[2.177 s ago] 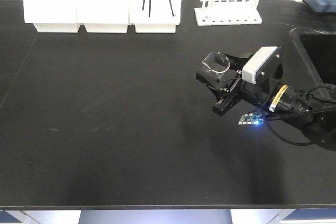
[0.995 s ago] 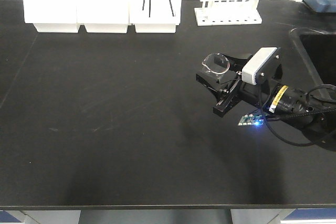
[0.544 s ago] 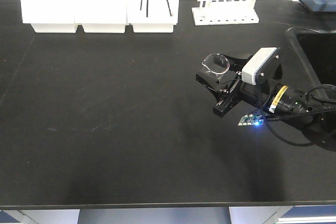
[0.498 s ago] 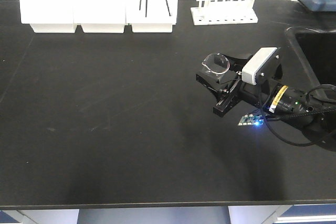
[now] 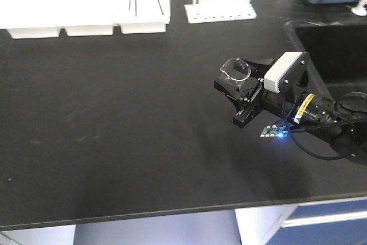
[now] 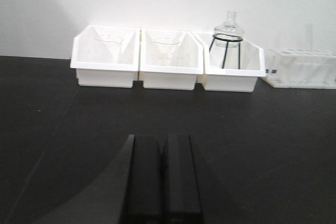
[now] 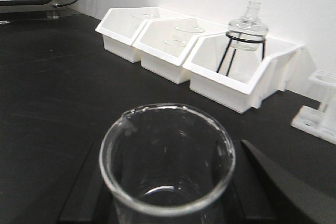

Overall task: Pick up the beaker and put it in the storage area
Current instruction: 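Hold the beaker in the right gripper while the base turns to the other bench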

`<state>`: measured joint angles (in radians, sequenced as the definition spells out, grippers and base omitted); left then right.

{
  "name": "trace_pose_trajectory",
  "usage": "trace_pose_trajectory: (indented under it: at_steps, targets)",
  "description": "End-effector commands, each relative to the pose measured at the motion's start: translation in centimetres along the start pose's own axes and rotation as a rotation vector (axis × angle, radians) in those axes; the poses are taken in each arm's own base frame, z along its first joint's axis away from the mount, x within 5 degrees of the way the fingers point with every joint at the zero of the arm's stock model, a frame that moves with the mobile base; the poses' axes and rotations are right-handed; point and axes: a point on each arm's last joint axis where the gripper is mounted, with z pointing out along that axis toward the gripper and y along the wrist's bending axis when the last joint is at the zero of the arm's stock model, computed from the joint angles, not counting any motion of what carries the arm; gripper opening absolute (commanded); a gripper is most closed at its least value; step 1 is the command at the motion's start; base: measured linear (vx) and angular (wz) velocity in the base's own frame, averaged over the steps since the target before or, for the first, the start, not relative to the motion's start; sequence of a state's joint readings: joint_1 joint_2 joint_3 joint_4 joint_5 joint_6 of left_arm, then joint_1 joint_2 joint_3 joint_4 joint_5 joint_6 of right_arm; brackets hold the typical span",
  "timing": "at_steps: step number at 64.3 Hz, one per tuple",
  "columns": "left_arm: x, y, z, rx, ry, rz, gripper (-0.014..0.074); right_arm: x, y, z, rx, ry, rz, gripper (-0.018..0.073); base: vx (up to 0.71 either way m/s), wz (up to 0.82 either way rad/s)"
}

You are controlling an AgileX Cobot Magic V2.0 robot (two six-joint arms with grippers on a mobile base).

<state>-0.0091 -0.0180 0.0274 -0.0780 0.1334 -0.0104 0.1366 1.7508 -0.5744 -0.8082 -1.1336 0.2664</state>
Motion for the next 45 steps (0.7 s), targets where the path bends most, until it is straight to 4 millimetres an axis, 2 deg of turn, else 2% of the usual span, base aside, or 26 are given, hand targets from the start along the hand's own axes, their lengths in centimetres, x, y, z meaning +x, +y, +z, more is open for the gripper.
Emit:
trace_pose_trajectory:
  at_steps: [1,17,45]
  targets:
    - [-1.55,-0.08,-0.22,0.005,-0.118,-0.017,-0.0006,-3.06,0.1,-0.27,-0.024,-0.216,-0.026,0.0243,-0.06,-0.23]
    - [-1.55,-0.08,-0.22,0.005,-0.118,-0.017,-0.0006,-3.06,0.1,-0.27,-0.024,-0.216,-0.026,0.0243,-0.09,-0.34]
    - [-1.55,-0.08,-0.22,0.005,-0.118,-0.017,-0.0006,-3.05,0.1,-0.27,-0.024,-0.215,-0.026,0.0243,-0.15,-0.54]
